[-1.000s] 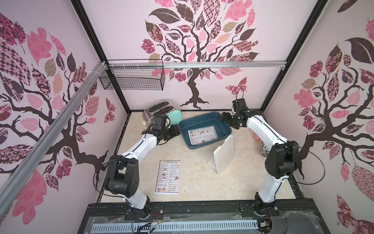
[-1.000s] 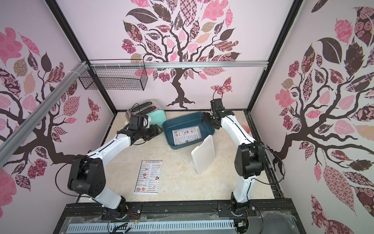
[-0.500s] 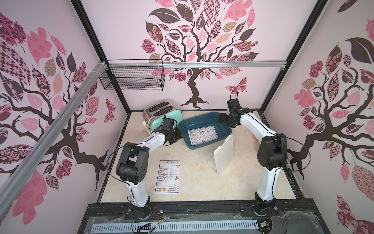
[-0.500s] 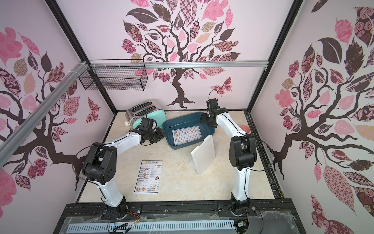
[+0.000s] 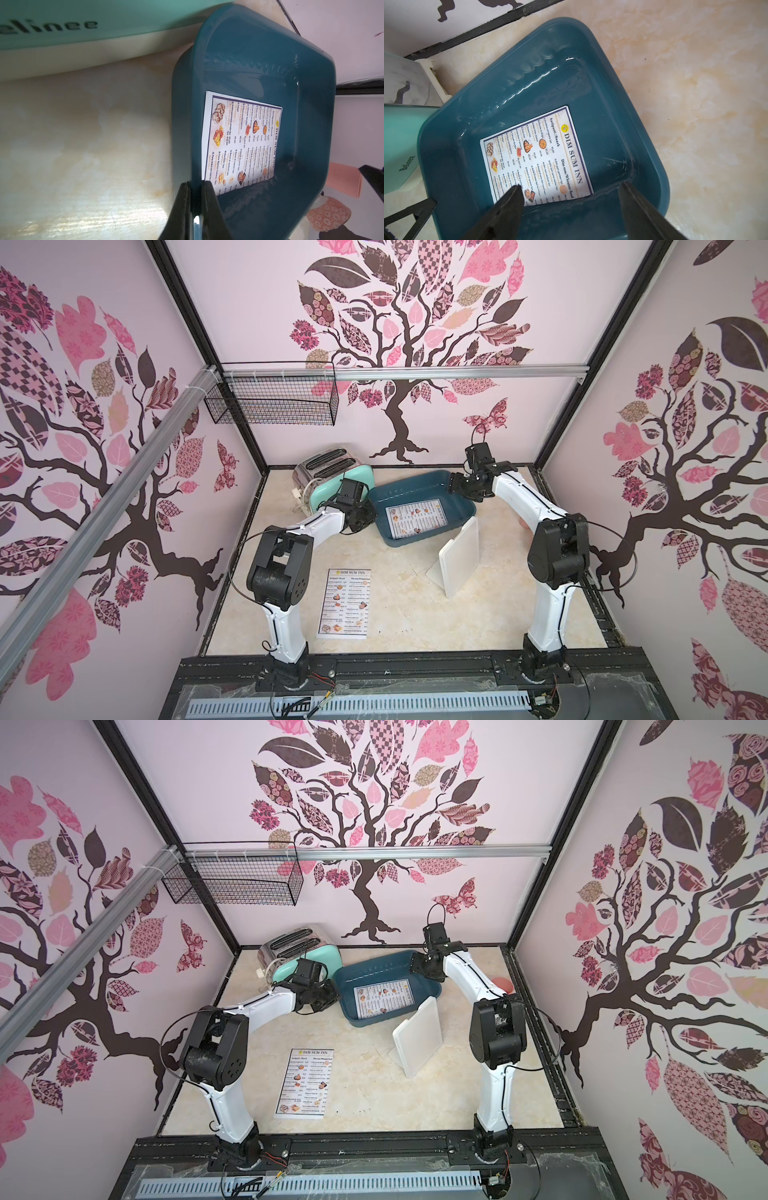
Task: Replace the menus in the menu holders
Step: Pick up the menu from the storage box.
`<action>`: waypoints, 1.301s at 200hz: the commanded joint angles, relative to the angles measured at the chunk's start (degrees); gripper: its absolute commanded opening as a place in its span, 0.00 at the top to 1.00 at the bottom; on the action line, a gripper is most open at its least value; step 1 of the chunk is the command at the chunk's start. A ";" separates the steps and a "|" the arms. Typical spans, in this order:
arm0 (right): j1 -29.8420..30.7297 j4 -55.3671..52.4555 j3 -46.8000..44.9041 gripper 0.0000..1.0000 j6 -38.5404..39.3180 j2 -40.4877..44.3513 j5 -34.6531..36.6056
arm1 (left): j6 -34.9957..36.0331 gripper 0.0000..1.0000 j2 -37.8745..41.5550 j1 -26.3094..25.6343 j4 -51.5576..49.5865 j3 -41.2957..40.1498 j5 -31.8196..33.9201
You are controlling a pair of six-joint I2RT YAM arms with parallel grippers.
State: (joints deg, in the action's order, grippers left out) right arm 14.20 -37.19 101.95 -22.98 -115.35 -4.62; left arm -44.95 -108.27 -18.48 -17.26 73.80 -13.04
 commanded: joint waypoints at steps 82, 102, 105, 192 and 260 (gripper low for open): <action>1.89 0.97 2.46 0.20 -0.54 -5.78 -2.05 | 3.85 0.93 3.35 -0.68 -5.53 -3.26 -1.25; 1.94 1.07 3.07 0.17 0.34 -7.92 -0.74 | 3.98 0.93 3.15 -0.81 -4.92 -2.85 -2.29; 1.96 1.59 2.89 0.17 0.50 -8.17 -0.60 | 4.18 0.93 3.09 -0.77 -5.16 -2.65 -2.34; 1.61 1.35 0.79 0.09 2.08 -12.56 3.64 | 4.88 0.93 2.93 -0.78 -4.01 -3.22 -5.51; 2.32 0.89 -1.00 0.08 2.06 -15.77 -0.05 | 4.86 0.90 2.46 -0.77 -2.95 -3.23 -7.42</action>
State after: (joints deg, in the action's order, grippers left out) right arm 16.05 -34.76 101.82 -21.19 -129.12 -2.90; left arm -41.34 -105.54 -18.85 -20.21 71.11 -18.98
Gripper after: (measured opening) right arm 0.918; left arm 0.108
